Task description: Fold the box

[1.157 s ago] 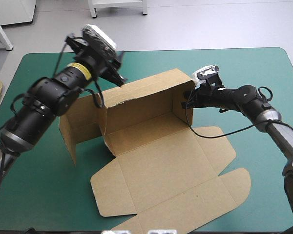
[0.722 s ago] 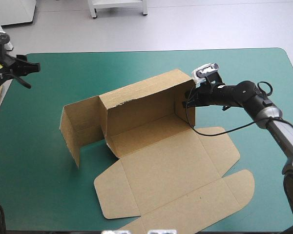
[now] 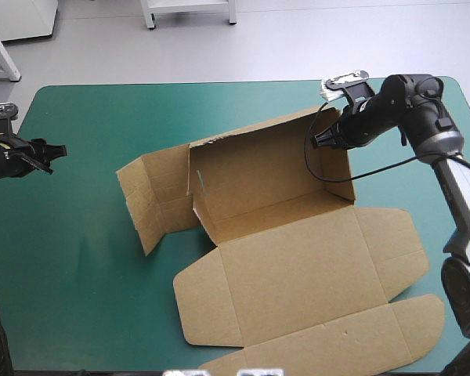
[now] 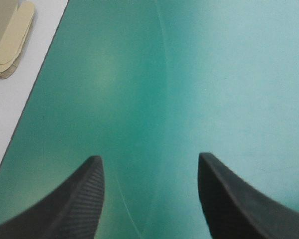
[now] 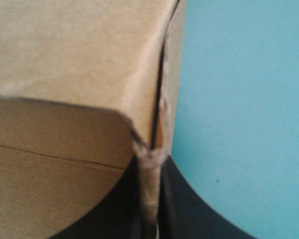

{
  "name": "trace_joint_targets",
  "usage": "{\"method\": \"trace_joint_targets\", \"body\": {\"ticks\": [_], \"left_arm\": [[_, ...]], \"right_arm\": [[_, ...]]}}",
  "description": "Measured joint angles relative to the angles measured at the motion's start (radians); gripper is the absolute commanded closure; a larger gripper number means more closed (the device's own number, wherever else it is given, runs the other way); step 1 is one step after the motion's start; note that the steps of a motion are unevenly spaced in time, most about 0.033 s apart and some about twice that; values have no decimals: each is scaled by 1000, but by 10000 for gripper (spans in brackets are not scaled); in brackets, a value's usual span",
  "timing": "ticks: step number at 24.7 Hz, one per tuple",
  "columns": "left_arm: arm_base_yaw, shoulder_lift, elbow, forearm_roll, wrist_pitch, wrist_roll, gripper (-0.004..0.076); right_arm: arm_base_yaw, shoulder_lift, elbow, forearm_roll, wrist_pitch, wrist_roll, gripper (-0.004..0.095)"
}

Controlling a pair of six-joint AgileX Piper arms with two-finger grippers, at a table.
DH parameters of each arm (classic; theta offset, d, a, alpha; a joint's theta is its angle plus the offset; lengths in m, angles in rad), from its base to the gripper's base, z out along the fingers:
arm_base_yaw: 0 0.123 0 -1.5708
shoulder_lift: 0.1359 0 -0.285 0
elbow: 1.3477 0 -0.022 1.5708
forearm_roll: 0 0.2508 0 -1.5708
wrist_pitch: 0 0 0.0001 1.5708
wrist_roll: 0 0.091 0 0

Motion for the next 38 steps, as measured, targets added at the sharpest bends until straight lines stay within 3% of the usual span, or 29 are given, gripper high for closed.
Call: {"method": "trace_joint_targets", "body": {"ticks": [3,19,22,25,26,28,38], "left_arm": [[0,0,0,-6,1,21,319],[0,0,0,-53,61,77,319],[0,0,0,-53,64,77,322],[0,0,0,-53,65,77,322],[0,0,0,-53,66,77,322],[0,0,0,-53,69,78,322],[0,0,0,-53,76,81,322]], "right_arm": [[0,99,-64,-24,68,27,925],[0,354,-320,-3,86,78,912],[0,359,-332,-3,86,78,788],[0,359,-333,-3,85,79,488],[0,359,-334,-4,85,79,294],[0,359,-345,-18,85,81,195],[6,139,-354,-72,86,81,208]]}}
